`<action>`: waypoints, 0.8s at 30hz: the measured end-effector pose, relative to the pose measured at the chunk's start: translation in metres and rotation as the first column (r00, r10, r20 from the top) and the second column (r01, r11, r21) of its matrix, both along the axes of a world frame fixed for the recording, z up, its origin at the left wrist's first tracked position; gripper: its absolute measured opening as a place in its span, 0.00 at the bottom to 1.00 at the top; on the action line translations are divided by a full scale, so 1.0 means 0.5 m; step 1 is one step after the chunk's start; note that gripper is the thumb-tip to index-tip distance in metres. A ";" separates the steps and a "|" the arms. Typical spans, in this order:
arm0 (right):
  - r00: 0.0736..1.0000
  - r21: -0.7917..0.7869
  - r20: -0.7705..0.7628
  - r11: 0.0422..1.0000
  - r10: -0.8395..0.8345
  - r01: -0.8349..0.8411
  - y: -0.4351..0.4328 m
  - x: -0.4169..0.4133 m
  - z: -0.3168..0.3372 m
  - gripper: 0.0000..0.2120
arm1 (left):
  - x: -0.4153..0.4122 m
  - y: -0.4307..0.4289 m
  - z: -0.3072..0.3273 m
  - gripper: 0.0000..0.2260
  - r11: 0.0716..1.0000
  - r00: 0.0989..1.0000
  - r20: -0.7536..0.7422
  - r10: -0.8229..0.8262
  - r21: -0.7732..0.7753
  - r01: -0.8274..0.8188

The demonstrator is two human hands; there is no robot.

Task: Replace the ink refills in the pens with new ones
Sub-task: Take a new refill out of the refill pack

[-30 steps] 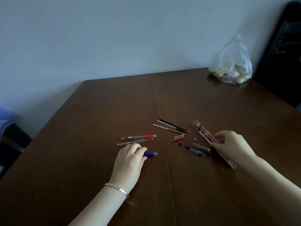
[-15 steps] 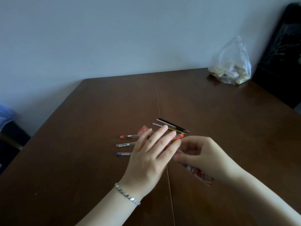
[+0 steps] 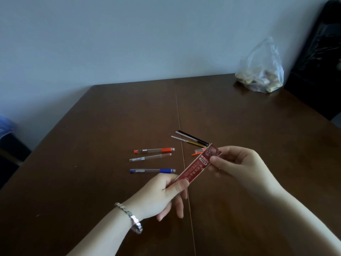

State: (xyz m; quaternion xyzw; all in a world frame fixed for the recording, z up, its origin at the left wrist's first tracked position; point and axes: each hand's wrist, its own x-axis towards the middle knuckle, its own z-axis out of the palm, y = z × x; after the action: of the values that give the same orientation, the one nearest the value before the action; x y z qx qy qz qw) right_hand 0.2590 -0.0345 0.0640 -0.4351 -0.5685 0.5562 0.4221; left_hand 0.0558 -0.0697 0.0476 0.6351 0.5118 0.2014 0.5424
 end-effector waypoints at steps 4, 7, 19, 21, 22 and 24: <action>0.995 -0.030 -0.058 0.996 -0.081 0.080 -0.001 -0.007 -0.003 0.04 | 0.004 -0.003 0.007 0.16 1.000 0.997 0.078 0.015 -0.006 -0.014; 0.987 -0.084 -0.139 0.994 -0.079 0.068 -0.004 -0.012 0.003 0.04 | 0.014 -0.007 0.010 0.15 0.997 0.993 0.101 0.056 0.054 -0.061; 0.867 -0.153 -0.201 0.889 -0.456 0.432 0.010 0.019 -0.025 0.03 | 0.004 0.004 0.013 0.03 0.843 0.838 0.196 0.509 0.084 -0.532; 0.924 -0.129 -0.048 0.919 -0.380 0.372 0.007 0.016 -0.040 0.03 | 0.003 0.010 0.013 0.04 0.713 0.650 0.360 0.669 -0.064 -0.698; 0.951 -0.122 0.044 0.943 -0.308 0.311 0.003 0.013 -0.046 0.03 | 0.003 0.014 0.015 0.04 0.653 0.555 0.419 0.719 -0.133 -0.746; 0.941 -0.101 0.329 0.988 -0.082 0.121 -0.008 0.009 -0.054 0.05 | 0.002 0.023 0.022 0.03 0.607 0.460 0.494 0.738 -0.187 -0.773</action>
State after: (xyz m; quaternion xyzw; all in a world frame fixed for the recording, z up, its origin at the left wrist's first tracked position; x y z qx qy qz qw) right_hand 0.2633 -0.0382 0.0368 -0.5737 -0.5726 0.4876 0.3244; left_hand 0.0569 -0.0583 0.0587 0.2781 0.5635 0.6013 0.4935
